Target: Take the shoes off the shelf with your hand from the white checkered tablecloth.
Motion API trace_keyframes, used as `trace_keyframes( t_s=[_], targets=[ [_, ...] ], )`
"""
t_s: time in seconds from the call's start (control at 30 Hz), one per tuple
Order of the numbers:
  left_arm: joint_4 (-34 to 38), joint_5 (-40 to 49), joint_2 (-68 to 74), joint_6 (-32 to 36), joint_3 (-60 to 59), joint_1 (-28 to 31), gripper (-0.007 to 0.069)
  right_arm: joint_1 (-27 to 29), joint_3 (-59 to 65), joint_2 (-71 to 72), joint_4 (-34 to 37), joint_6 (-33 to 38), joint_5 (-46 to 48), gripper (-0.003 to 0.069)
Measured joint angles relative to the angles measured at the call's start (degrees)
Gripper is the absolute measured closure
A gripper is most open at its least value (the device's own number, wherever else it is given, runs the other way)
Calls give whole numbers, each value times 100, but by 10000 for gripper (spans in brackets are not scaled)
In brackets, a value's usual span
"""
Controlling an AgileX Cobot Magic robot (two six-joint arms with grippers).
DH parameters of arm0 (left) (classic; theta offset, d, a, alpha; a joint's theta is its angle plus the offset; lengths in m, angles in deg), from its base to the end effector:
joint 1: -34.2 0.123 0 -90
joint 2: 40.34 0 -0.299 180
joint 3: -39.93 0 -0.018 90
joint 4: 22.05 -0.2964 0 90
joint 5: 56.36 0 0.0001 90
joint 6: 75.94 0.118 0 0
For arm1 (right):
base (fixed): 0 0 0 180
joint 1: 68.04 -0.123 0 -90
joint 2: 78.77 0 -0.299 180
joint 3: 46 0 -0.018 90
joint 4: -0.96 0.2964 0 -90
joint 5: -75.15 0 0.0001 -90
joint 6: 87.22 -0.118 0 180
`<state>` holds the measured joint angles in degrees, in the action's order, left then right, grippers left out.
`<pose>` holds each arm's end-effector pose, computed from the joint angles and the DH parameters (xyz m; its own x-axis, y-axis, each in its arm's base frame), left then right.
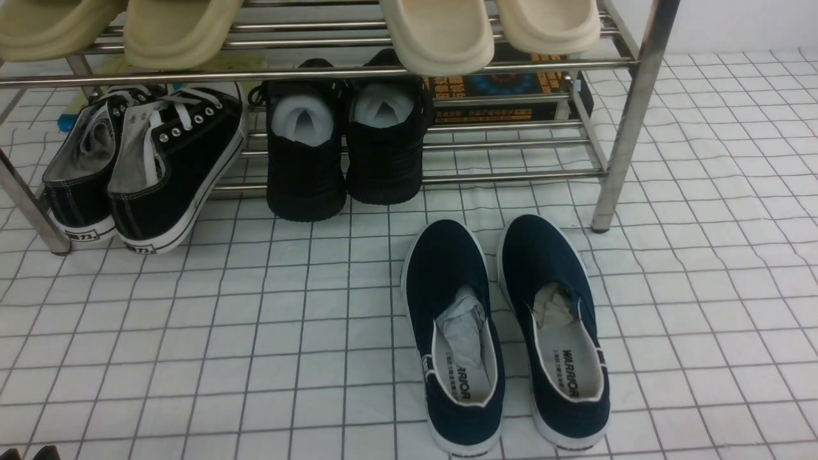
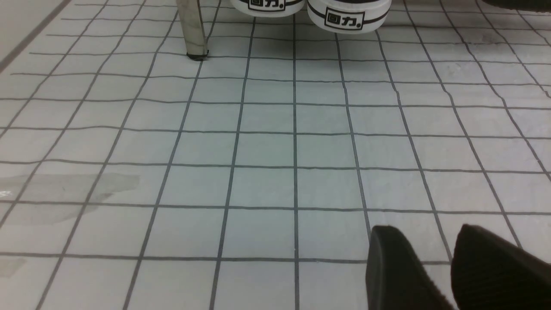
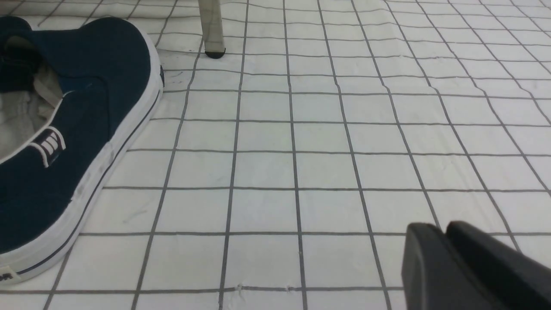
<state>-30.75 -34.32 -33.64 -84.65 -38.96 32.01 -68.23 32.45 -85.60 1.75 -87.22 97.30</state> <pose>0.1097 0.0025 0.1633 -0.2986 0.0003 -0.9544 -0.0193 0.9998 0.0064 0.1096 0.0010 0.1654 -0.2996 0.0118 -0.9540 -0.0045 0.9999 0.0137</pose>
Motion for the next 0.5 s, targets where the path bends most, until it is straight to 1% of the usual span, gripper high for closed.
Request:
trace_keyframes(
  t_s=[0.5],
  targets=[
    [0,0,0,0,0,0,385,0,0,0,0,31,0,564]
  ],
)
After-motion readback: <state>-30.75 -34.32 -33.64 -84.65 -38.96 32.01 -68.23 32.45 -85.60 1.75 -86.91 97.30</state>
